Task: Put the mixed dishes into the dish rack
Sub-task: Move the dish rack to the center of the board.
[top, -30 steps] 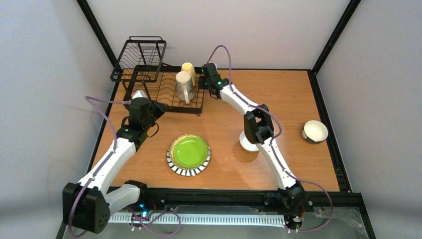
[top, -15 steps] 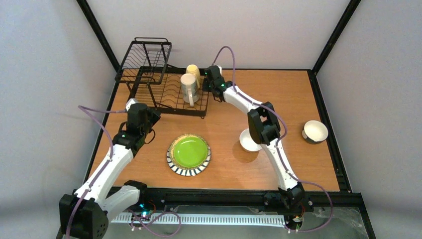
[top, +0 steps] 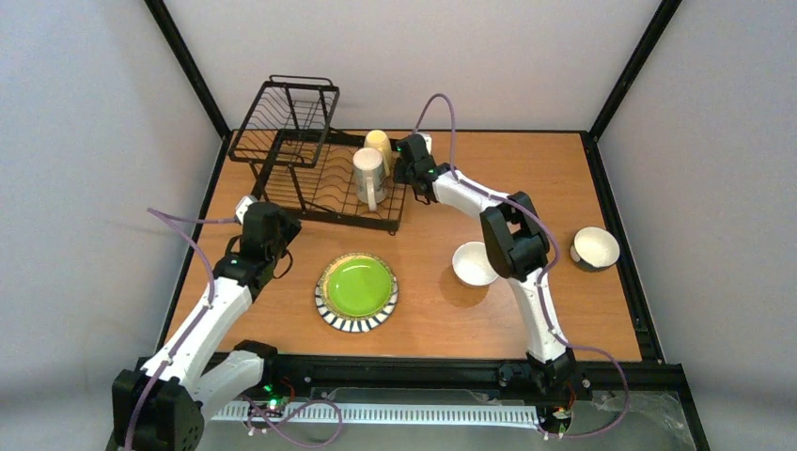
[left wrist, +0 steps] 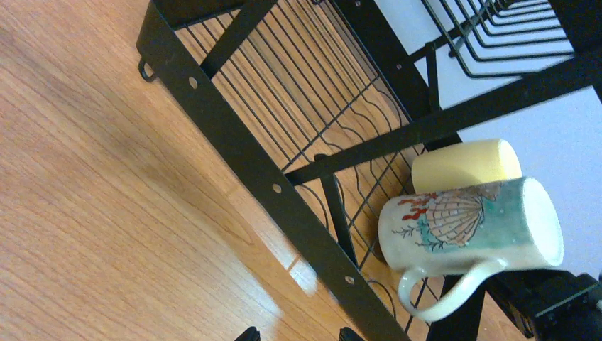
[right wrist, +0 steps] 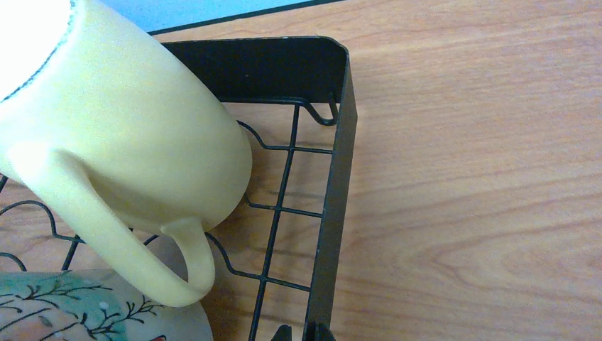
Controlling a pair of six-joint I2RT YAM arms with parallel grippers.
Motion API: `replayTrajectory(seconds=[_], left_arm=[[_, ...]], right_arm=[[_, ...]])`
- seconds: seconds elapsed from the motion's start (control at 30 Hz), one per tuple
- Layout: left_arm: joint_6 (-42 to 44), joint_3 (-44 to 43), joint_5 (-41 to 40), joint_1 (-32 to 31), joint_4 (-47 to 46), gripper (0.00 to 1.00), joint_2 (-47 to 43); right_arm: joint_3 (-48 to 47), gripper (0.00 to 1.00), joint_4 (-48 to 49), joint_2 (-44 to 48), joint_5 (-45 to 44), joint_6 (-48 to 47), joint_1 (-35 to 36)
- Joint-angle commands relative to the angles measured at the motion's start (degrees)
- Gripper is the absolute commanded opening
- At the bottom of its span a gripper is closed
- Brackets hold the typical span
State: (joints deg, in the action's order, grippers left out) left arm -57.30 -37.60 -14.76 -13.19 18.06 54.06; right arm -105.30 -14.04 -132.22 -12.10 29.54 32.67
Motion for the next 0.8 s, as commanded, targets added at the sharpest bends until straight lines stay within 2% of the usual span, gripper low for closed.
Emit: replayTrajectory(seconds=[0.0,0.23,0.77], left_arm=[[-1.3,0.0,-1.9,-0.3,0.3,0.63,0.6],[-0.6,-2.6,-3.1,-0.3,-0.7,0.63,5.5],[0.8,-8.1,-5.3,-0.3,-2.8,0.63,18.2]], right_arm=[[7.0,0.02,-4.8,3.3,0.1,0.7,-0.1],[14.5,0.02,-2.3,7.7,0.1,2.4,1.1],[24.8,0.02,1.7,14.3,-0.1,5.3,4.4]])
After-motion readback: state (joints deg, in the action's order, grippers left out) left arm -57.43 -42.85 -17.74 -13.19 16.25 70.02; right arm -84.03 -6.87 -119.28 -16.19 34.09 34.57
